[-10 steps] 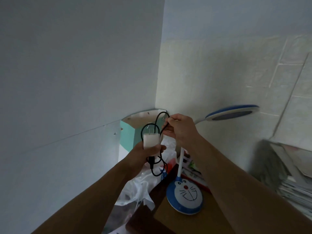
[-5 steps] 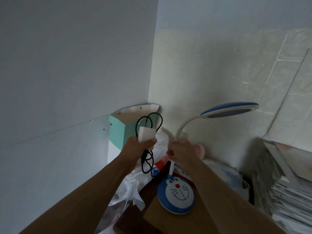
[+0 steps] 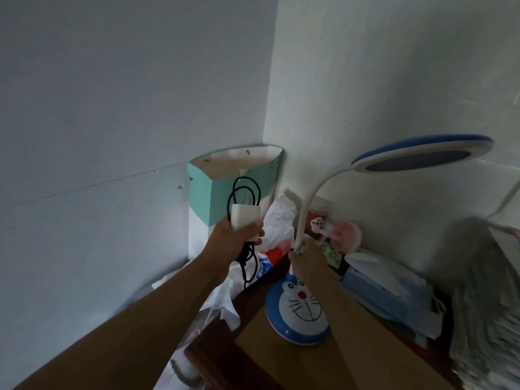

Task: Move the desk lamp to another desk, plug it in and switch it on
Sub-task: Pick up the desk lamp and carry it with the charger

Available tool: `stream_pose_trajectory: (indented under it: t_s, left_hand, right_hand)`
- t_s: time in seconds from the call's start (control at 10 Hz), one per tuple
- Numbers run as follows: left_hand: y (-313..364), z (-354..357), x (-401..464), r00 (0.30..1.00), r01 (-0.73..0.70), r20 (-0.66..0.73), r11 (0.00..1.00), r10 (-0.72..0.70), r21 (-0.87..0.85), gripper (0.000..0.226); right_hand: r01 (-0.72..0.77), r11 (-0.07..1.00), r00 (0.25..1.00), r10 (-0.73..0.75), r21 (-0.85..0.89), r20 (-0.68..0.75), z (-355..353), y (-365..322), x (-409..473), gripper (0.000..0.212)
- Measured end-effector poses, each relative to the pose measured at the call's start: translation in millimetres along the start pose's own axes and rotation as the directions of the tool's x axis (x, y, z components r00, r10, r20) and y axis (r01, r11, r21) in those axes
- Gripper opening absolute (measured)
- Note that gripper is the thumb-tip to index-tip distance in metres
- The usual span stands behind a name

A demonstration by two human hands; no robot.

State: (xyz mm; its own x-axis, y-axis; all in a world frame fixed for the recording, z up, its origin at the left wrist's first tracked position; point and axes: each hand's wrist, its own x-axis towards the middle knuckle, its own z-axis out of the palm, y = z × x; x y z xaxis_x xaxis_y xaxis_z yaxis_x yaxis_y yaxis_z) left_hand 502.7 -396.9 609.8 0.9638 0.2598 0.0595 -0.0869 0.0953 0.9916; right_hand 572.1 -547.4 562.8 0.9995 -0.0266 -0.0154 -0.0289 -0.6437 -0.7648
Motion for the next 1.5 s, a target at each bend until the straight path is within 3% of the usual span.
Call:
stream_pose_trajectory:
  t_s: [0.2, 0.9, 1.1, 1.2, 1.3, 1.4, 1.5]
  left_hand:
    - [-8, 6, -3, 1.000, 0.003, -0.025, 1.000, -0.003, -0.006, 0.011]
    - [-11, 14, -17, 0.995, -0.025, -0.095, 1.000, 0.026, 0.017, 0.016]
    - [1, 9, -22, 0.999, -0.036, -0.034, 0.999, 0.037, 0.018, 0.016]
    - [11, 7, -26, 0.998, -0.044, 0.036, 0.999, 0.044, -0.003, 0.031]
    - [17, 7, -32, 0.994, -0.043, 0.105, 0.999, 0.043, 0.001, 0.011]
    - [24, 4, -41, 0.979, -0.038, 0.201, 0.999, 0.043, -0.029, 0.009]
    - [31, 5, -53, 0.966, -0.044, 0.253, 0.998, 0.051, -0.035, 0.020]
  right_hand:
    - [0.050, 0.998, 0.998, -0.049, 0.025, -0.042, 17, 12, 6, 0.031]
    - [0.127, 0.955, 0.988, -0.146, -0.268, -0.054, 9, 5, -8, 0.027]
    - [0.107, 0.943, 0.983, -0.148, -0.315, -0.111, -11, -3, -28, 0.029]
    - [0.116, 0.983, 0.982, -0.135, -0.143, -0.135, -21, -7, -41, 0.027]
    - [0.088, 0.992, 0.960, -0.108, -0.085, -0.259, -32, -13, -60, 0.026]
    - [0.060, 0.993, 0.934, -0.092, -0.104, -0.345, -42, -19, -85, 0.032]
    - [-0.064, 0.986, 0.926, 0.001, -0.153, -0.376, -50, -20, -110, 0.030]
